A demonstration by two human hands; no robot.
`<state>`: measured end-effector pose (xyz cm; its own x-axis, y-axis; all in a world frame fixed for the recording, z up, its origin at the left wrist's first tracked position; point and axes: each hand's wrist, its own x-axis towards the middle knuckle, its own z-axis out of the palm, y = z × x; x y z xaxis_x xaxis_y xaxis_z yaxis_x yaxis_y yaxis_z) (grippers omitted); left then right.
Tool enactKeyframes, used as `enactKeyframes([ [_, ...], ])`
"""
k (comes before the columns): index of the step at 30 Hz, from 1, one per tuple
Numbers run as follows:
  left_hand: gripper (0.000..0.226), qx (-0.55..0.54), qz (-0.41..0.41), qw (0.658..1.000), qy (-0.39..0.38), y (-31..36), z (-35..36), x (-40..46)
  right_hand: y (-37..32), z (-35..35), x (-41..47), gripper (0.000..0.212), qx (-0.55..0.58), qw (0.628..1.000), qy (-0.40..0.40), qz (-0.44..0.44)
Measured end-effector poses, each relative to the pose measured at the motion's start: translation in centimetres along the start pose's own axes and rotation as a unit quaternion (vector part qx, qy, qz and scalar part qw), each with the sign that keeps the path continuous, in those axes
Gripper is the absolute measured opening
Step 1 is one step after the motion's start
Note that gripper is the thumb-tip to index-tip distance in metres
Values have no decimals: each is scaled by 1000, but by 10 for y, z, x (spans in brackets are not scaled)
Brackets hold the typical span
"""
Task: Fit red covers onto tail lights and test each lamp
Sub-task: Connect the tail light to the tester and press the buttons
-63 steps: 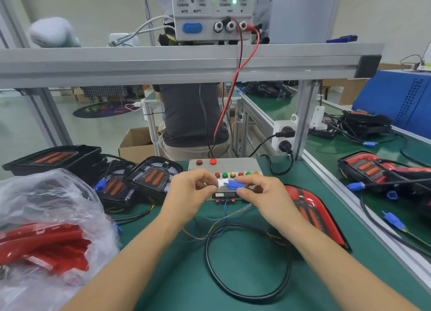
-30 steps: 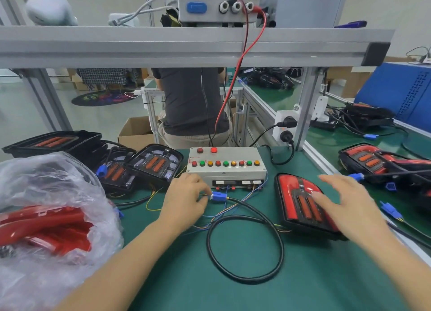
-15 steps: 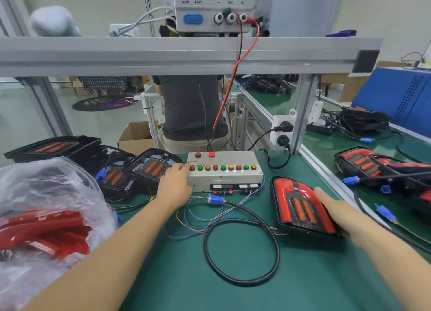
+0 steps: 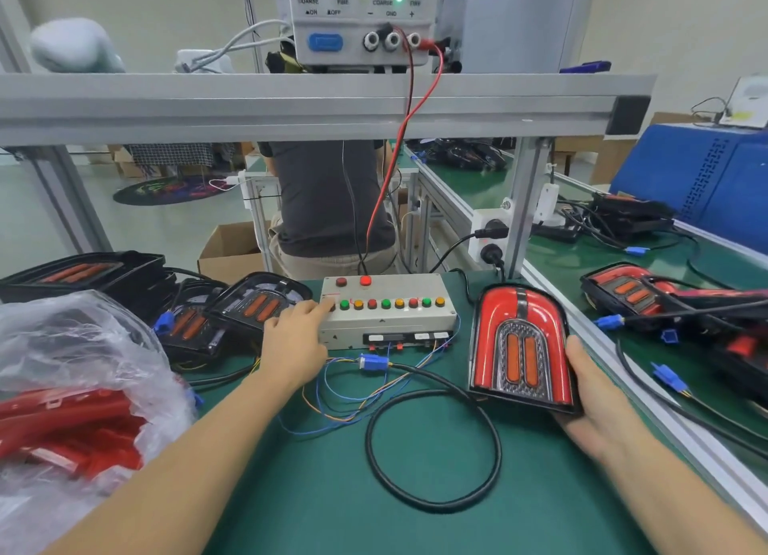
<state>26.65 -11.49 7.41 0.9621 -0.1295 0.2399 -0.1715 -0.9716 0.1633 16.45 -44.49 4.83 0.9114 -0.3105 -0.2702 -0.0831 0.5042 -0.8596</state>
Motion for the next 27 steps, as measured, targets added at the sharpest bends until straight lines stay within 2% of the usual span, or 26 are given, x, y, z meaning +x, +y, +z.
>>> enactKeyframes([
  [6,74,9,-13,1000,10,1,4,-2,4,4,1,53,-24,997,-31,-73],
  [11,69,42,-11,998,36,3,1,0,7,8,1,49,-57,992,-56,-100],
  [19,67,48,-19,997,50,6,0,3,8,8,1,55,-73,991,-64,-96],
  [27,65,75,-41,995,44,18,-2,-3,12,7,2,45,-70,988,-81,-111],
])
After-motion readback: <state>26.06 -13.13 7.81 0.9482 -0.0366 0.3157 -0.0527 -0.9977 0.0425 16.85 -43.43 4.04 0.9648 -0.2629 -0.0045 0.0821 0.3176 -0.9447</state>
